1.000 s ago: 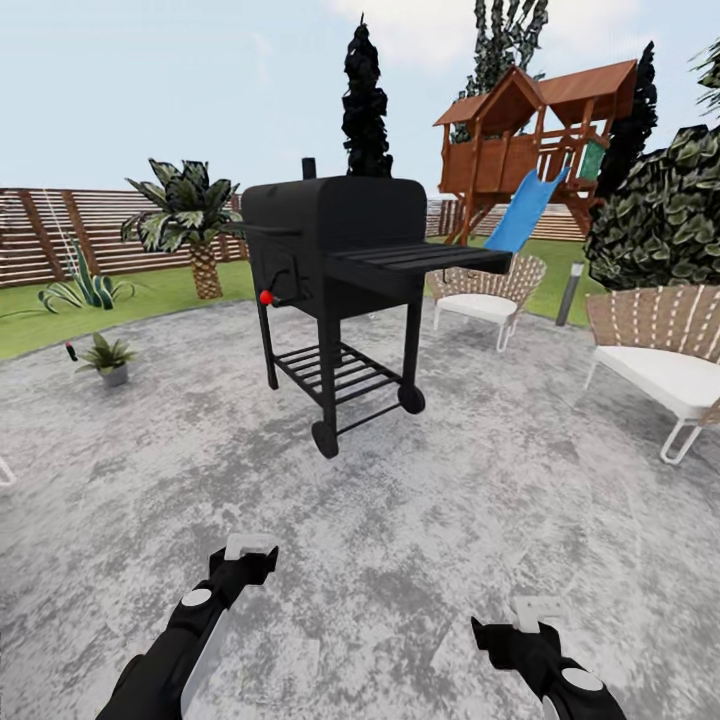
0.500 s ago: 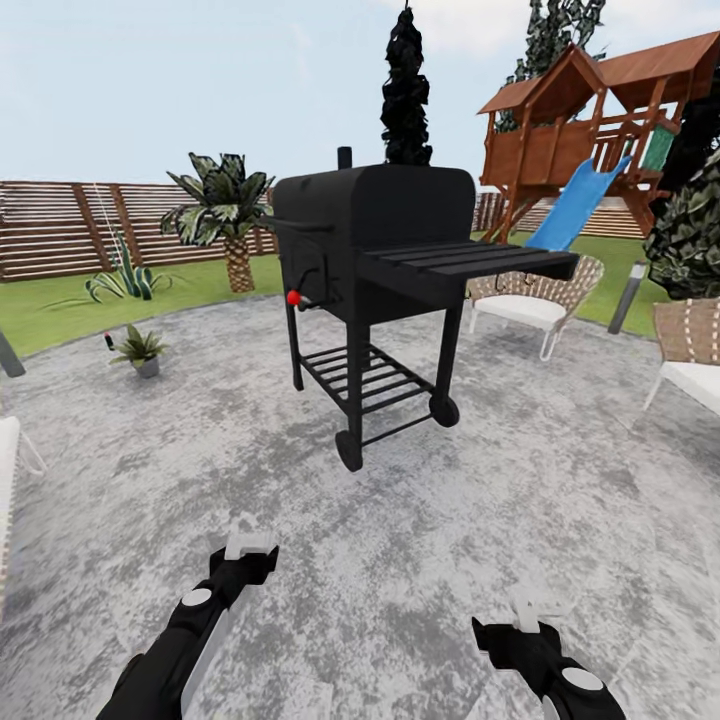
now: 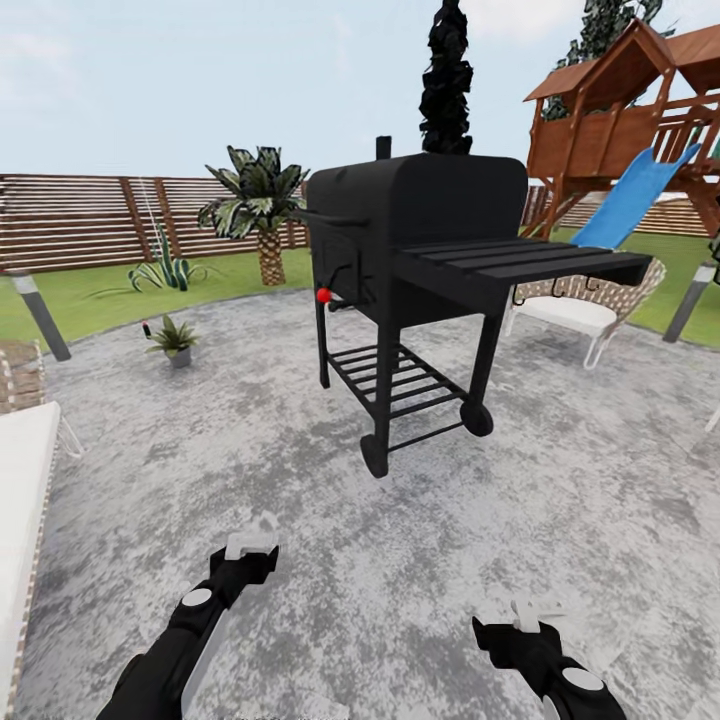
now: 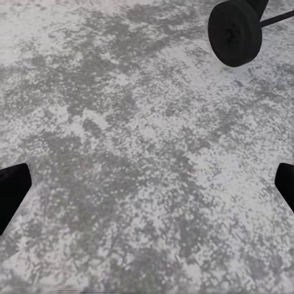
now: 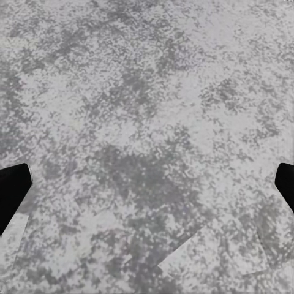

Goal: Pick up the pesticide atomizer in the garden and spray insectifuge to fully cover both potted plants in the garden.

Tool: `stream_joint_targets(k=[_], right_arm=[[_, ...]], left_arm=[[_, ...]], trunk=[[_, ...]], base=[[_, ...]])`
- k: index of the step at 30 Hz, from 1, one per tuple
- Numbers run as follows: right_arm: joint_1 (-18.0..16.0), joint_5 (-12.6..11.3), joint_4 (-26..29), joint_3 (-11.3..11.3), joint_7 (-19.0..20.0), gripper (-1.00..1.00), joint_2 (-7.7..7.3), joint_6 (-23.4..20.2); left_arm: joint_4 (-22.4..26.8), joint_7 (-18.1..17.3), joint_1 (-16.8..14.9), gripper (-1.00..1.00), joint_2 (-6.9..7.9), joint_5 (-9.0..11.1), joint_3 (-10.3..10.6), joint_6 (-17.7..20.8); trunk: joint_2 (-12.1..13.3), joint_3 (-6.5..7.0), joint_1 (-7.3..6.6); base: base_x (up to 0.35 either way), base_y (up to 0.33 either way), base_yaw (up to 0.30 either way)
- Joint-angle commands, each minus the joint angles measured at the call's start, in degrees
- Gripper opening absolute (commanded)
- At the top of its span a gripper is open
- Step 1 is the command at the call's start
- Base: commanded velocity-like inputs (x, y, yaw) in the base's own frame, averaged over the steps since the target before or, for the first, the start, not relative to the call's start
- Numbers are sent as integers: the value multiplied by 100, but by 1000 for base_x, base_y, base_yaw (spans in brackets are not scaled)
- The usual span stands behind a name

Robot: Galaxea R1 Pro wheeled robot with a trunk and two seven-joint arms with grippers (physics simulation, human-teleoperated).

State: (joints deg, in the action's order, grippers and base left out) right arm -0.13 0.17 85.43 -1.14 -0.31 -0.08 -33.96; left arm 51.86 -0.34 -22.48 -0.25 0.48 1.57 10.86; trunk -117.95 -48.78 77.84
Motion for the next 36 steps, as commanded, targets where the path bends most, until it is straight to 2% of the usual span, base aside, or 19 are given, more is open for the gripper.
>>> stream_joint_targets(k=[1,11,25,36], right_arm=[[-1,0,9,-1,-3,100,-1,-30],[2,0,9,-1,-2,100,-1,-29],[0,0,9,0,-4,100,-1,-27],[1,2,9,-1,-2,100,-1,-31]], left_arm=[[8,-3,-2,100,-1,5,3,31],[7,-2,-4,100,-9,3,4,31],[3,-4,-6,100,-8,5,-1,37],[0,-2,-4,100,-7,5,1,34]], trunk=[[-3,-12,-1],[-3,-76,-1],[-3,-165,-1],[-3,-235,-1]], base=[[3,0,204],[48,0,204],[328,4,204],[346,96,204]])
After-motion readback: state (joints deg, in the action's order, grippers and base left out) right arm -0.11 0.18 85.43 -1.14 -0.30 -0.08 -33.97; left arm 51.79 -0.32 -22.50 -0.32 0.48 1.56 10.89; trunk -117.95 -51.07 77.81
